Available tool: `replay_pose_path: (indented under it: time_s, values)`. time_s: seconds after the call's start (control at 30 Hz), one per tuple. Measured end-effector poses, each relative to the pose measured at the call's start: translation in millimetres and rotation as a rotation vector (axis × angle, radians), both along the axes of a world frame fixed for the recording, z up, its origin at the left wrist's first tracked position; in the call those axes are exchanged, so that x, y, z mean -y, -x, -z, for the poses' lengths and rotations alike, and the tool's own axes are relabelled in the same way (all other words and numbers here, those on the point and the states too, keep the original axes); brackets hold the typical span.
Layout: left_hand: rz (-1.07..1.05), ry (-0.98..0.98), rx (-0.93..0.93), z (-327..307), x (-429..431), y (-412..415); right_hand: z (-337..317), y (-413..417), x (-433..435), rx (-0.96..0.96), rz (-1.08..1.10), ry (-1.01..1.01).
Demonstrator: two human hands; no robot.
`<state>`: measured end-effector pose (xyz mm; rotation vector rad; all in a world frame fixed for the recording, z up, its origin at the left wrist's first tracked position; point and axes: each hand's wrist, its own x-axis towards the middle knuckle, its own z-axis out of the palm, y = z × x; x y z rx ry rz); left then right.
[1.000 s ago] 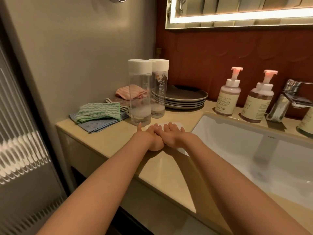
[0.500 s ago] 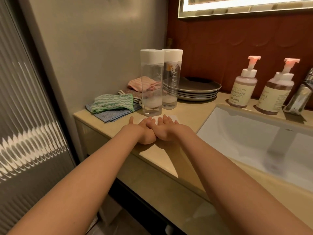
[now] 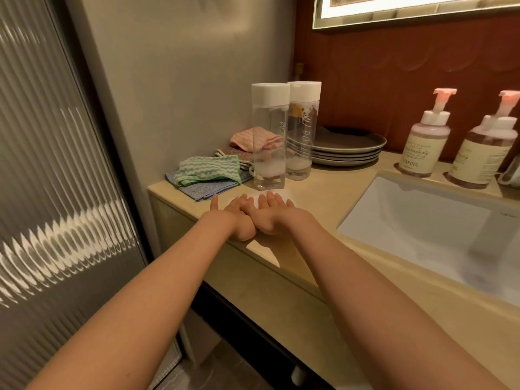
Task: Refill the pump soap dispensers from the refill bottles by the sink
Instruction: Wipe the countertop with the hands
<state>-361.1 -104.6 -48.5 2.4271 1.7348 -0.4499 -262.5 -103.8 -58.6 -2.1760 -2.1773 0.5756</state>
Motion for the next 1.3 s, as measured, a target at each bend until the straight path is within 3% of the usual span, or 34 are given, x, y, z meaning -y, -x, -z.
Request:
replay_pose_path:
  time_s: [0.5,1.3]
  values:
    - [-0.002,-0.006,-0.038,2.9,38.2,3.1,-2.0,-0.4,49.6,-0.01,-0.005,0.036]
    - [0.2,-0.024,-0.03,2.0,108.5,-72.7,-2.9,-69.1,148.4,-0.014,0.187,0.001]
